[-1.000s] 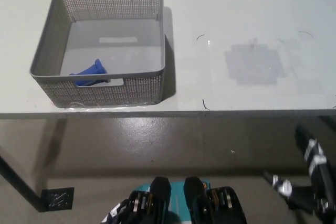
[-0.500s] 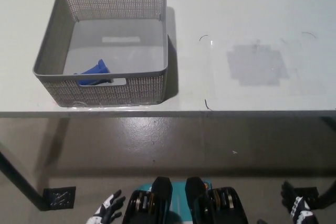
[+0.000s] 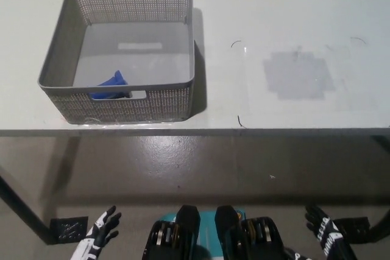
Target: Use the right hand to pick up a chess pieces and put it into a container on the left hand side
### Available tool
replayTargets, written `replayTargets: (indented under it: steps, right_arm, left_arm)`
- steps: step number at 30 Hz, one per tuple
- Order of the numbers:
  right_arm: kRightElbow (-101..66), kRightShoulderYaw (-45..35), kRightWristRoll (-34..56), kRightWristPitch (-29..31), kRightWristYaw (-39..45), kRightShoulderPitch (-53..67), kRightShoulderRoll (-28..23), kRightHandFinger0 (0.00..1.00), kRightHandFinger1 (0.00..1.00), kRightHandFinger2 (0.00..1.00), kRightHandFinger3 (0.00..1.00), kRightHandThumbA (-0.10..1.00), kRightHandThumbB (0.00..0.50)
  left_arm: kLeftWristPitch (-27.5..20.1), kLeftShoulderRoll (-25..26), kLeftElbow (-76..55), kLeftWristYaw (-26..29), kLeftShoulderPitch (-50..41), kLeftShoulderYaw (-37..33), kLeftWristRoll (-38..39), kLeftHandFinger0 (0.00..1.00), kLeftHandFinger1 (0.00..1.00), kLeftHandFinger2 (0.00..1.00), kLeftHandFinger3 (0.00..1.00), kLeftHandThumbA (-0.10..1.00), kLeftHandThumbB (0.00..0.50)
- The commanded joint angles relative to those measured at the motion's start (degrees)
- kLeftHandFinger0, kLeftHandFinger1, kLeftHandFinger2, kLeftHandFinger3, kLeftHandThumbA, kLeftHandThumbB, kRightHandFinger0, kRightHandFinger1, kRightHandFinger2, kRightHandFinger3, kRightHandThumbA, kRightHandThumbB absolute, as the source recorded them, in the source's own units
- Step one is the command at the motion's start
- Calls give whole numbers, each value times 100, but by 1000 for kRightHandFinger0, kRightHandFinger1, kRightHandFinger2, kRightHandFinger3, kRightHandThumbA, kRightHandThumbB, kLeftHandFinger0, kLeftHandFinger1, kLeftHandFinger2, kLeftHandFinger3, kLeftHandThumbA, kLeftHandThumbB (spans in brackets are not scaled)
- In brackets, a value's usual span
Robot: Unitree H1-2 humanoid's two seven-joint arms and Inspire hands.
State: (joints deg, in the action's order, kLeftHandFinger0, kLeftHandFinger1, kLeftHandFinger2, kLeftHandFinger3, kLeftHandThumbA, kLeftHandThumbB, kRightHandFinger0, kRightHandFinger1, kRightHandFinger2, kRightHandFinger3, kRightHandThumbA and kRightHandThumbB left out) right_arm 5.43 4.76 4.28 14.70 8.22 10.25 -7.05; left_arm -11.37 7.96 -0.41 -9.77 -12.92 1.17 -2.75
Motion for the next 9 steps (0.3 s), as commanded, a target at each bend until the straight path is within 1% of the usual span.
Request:
replayTargets:
  steps: [1,9]
  right_arm:
    - [9,37,79,157,194,-164,-39,1000,1000,1000,1000,994,377]
    - [-82,38,95,59,242,-214,-64,1000,1000,1000,1000,975,348]
  left_arm:
    - [-306,18,-71,157,27,104,128,1000,1000,1000,1000,1000,220]
    - [-288,13,-113,106,40,118,151,1000,1000,1000,1000,1000,216]
